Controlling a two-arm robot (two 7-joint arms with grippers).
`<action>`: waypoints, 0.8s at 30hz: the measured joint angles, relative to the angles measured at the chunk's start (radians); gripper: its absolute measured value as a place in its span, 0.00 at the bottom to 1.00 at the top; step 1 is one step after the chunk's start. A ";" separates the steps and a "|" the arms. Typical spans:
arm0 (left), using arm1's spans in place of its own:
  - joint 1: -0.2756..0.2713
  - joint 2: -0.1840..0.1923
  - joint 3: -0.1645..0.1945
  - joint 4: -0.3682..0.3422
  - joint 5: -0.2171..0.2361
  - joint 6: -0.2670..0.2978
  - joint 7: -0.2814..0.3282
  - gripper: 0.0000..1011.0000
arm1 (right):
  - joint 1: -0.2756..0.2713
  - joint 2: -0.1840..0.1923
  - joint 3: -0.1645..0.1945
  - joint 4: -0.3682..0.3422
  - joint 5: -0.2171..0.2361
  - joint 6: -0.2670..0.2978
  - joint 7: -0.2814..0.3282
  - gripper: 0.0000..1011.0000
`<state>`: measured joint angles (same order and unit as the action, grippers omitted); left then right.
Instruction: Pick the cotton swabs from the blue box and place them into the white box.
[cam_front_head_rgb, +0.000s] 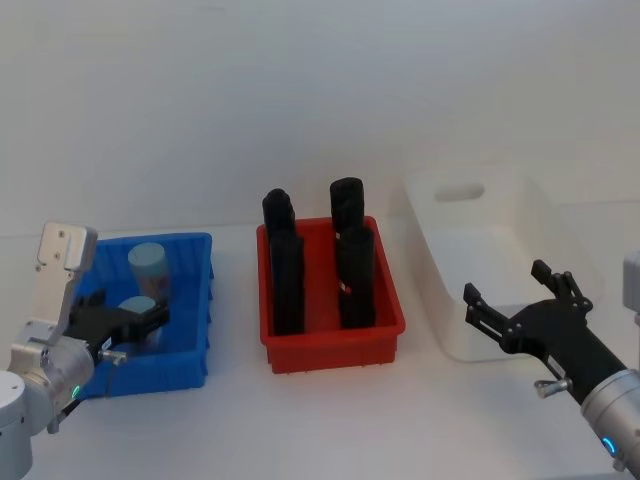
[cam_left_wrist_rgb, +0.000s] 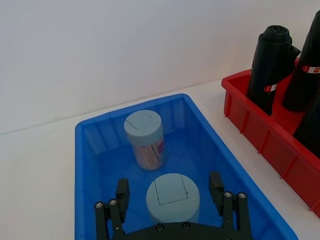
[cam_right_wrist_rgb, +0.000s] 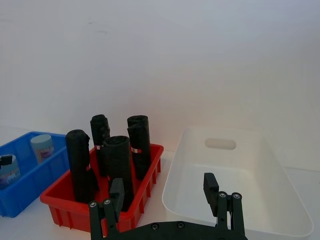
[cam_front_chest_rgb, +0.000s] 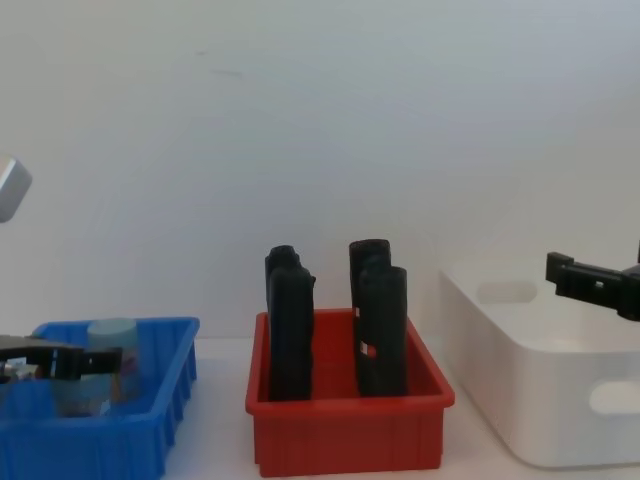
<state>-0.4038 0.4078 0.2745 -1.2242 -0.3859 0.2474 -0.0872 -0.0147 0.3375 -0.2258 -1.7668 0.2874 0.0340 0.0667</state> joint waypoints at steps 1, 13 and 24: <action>-0.001 -0.001 0.000 0.003 0.000 0.001 -0.002 0.99 | 0.000 0.000 0.000 0.000 0.000 0.000 0.000 0.99; -0.022 -0.013 0.000 0.054 0.003 0.002 -0.021 0.99 | 0.000 0.000 0.000 0.000 0.000 0.000 0.000 0.99; -0.036 -0.021 0.000 0.085 0.016 -0.008 -0.039 0.75 | 0.000 0.000 0.000 0.000 0.000 0.000 0.000 0.99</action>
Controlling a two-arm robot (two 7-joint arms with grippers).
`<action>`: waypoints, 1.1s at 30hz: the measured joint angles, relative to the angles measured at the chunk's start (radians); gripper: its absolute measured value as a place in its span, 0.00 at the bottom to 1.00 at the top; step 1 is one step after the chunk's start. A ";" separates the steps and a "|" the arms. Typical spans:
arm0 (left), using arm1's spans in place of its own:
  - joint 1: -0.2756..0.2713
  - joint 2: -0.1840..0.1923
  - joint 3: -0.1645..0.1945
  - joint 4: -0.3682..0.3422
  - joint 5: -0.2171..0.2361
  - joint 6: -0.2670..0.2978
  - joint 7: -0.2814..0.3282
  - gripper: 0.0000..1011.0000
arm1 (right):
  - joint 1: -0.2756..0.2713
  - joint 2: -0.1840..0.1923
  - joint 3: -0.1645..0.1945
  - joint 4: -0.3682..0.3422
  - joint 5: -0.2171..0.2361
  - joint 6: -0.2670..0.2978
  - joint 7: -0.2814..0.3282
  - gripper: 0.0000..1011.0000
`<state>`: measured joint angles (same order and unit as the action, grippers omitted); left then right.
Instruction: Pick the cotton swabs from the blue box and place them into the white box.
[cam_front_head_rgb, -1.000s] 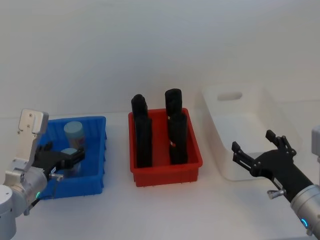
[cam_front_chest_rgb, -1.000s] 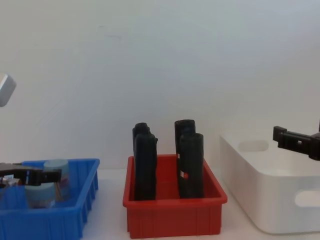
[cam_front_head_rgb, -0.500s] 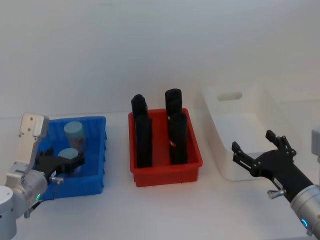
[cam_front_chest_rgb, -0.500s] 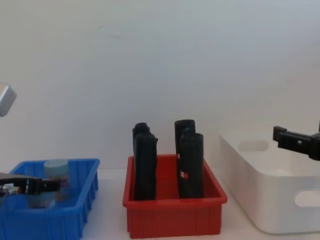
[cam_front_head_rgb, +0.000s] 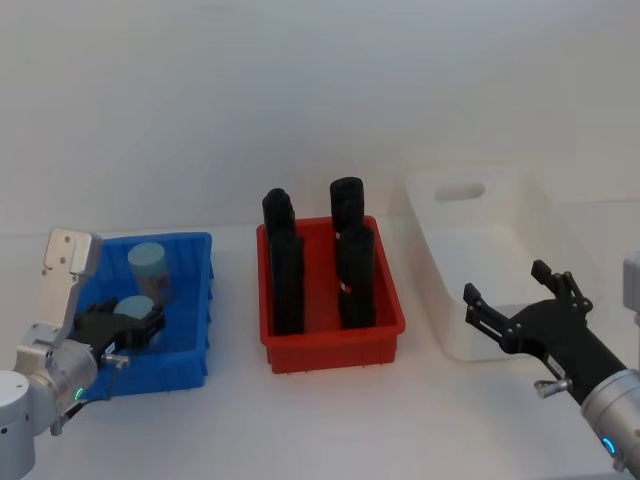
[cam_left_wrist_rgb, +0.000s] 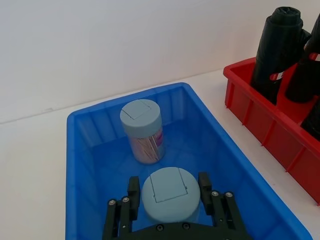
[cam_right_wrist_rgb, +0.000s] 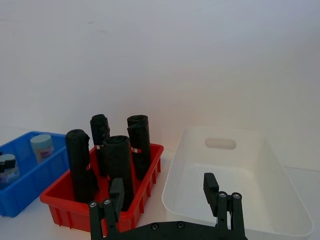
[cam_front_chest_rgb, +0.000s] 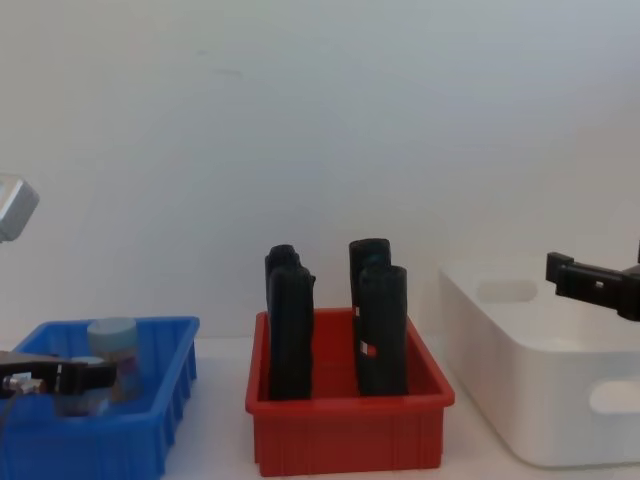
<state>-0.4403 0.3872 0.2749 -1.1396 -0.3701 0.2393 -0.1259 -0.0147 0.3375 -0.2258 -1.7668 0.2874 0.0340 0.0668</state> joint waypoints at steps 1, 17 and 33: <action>0.000 0.000 0.000 0.000 0.001 -0.001 -0.001 0.72 | 0.000 0.000 0.000 0.000 0.000 0.000 0.000 0.99; 0.012 0.013 -0.010 -0.072 0.019 -0.003 -0.023 0.66 | 0.000 0.000 0.000 0.000 0.000 0.000 0.000 0.99; 0.026 0.057 -0.032 -0.268 0.060 0.036 -0.122 0.66 | 0.000 0.000 0.000 0.000 0.000 0.000 0.000 0.99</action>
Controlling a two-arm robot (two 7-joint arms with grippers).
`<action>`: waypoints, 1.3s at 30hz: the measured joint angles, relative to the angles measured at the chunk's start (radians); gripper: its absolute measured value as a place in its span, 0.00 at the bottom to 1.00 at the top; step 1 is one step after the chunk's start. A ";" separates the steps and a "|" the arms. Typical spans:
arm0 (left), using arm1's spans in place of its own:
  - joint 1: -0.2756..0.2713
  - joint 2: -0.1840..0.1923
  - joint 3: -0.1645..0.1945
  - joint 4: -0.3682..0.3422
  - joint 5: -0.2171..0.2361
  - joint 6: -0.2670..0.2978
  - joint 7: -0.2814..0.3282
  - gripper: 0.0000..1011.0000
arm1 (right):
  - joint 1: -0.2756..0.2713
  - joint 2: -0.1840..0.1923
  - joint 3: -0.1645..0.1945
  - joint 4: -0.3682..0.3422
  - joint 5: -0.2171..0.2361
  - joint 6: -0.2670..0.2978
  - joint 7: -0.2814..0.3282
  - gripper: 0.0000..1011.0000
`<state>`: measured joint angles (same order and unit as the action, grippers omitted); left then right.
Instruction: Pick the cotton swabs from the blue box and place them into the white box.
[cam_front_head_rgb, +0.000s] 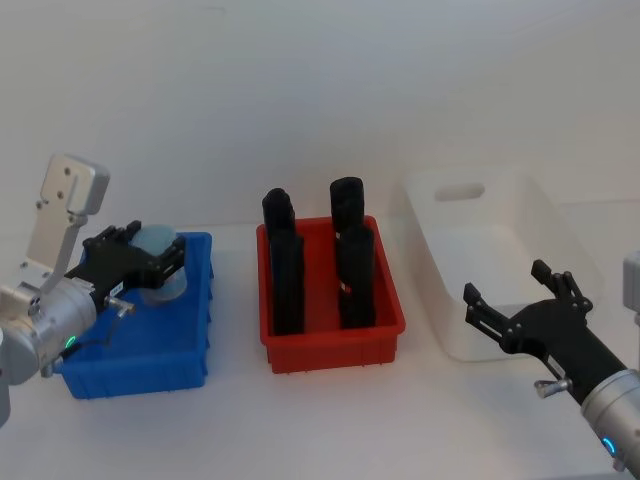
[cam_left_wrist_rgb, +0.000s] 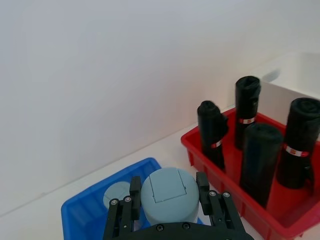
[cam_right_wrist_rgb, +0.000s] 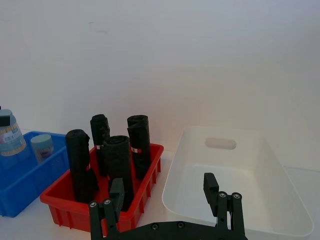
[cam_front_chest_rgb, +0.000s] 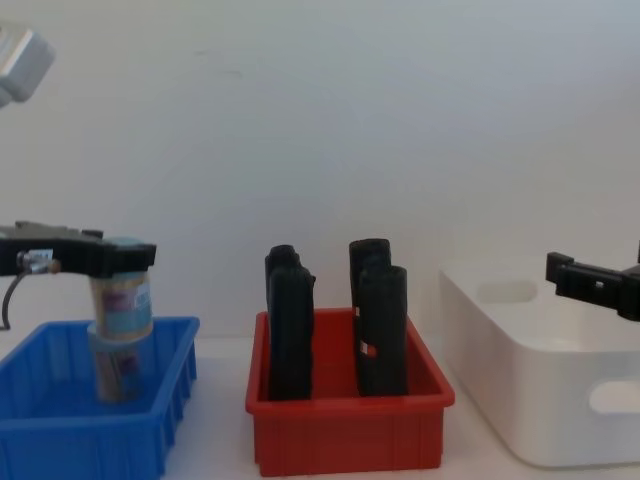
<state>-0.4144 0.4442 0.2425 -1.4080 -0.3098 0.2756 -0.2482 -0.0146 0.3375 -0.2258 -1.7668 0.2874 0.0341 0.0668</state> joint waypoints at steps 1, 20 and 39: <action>0.000 0.001 0.000 -0.006 0.002 0.003 -0.007 0.66 | 0.000 0.000 0.000 0.000 0.000 0.000 0.000 0.99; -0.049 0.027 -0.002 -0.121 0.025 0.071 -0.261 0.66 | 0.000 0.000 0.000 0.000 0.000 0.000 0.000 0.99; -0.134 0.004 0.024 -0.093 -0.005 0.105 -0.522 0.66 | 0.000 0.000 0.000 0.000 0.000 0.000 0.000 0.99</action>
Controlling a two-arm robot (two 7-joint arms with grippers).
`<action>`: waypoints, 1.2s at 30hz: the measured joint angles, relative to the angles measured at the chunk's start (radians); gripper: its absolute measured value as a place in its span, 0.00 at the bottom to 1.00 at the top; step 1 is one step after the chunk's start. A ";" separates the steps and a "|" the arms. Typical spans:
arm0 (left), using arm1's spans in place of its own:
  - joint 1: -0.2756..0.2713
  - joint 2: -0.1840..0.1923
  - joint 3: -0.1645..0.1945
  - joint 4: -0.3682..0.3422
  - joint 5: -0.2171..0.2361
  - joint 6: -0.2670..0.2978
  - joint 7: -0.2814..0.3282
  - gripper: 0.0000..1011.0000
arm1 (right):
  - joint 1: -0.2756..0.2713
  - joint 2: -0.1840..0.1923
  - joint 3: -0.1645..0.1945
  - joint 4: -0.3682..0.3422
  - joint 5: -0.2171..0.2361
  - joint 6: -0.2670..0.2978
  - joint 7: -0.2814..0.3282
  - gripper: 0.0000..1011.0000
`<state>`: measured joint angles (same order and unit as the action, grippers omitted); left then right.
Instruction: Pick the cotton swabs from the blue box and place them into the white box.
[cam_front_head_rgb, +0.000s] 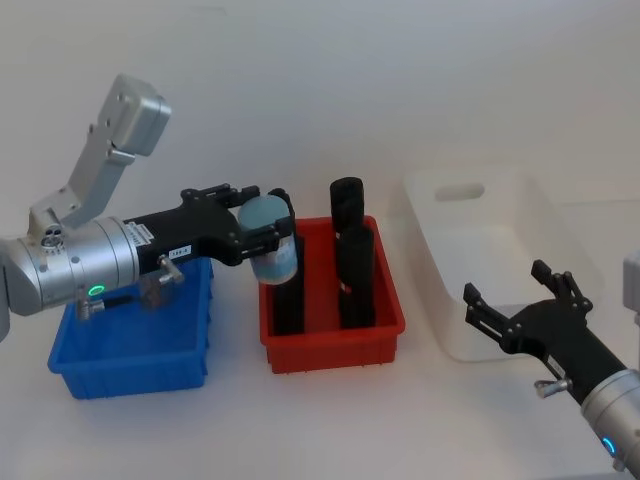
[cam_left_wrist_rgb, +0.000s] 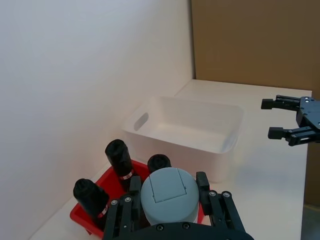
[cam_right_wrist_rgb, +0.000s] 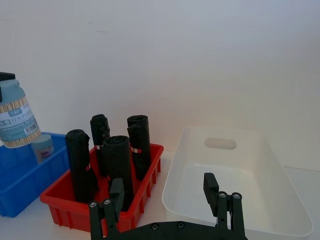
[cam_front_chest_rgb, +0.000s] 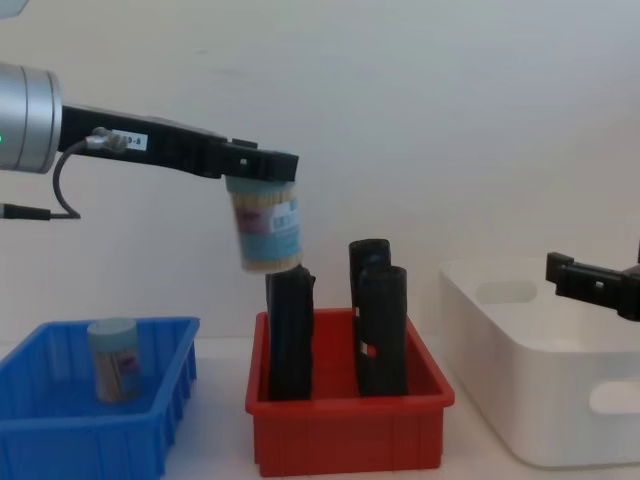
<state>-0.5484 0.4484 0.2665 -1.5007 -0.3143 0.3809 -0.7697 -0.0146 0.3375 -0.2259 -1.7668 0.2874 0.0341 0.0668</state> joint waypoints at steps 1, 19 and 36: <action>-0.002 -0.001 0.001 0.001 -0.001 0.001 -0.004 0.66 | 0.000 0.000 0.000 0.000 0.000 0.000 0.000 0.99; -0.026 -0.010 0.010 0.013 -0.010 0.011 -0.069 0.66 | 0.012 0.000 -0.007 -0.005 -0.020 0.020 0.064 0.99; -0.031 -0.011 0.012 0.016 -0.012 0.013 -0.083 0.66 | 0.082 -0.020 -0.038 -0.015 -0.077 0.086 0.266 0.99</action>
<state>-0.5795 0.4371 0.2784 -1.4849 -0.3267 0.3937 -0.8526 0.0671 0.3171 -0.2637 -1.7823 0.2108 0.1197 0.3331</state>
